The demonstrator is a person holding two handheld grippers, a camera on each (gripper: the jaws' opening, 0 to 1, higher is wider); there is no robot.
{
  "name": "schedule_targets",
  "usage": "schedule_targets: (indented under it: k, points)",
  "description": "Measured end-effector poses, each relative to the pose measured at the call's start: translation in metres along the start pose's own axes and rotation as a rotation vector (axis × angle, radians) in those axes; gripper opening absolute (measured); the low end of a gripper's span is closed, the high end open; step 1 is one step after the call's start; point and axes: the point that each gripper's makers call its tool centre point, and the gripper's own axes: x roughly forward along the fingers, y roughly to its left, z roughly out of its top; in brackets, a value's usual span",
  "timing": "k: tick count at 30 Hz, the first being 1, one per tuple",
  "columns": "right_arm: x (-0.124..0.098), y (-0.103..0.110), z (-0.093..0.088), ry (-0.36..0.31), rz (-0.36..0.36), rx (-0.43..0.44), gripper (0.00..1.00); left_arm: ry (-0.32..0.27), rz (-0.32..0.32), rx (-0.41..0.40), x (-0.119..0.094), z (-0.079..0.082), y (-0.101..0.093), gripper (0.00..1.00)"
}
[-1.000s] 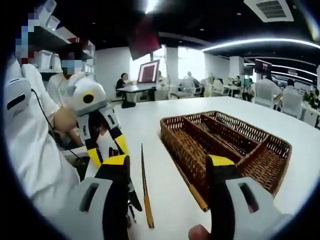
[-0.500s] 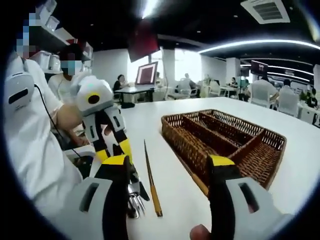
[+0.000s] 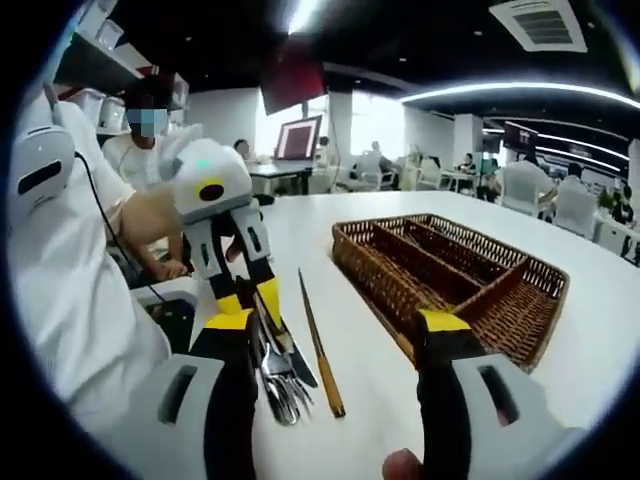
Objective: Arrange the knives, forks, and spoons in their matching storage slots by inserting each utensil handle-first until every utensil is classified and aligned in the correct compartment
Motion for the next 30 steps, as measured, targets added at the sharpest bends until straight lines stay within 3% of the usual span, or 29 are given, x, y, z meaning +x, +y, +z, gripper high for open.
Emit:
schedule_targets:
  k: [30]
  points:
    - [-0.023,0.011,-0.011,0.000,-0.010,-0.003,0.64,0.112,-0.092,0.002,0.012,-0.005,-0.001,0.02]
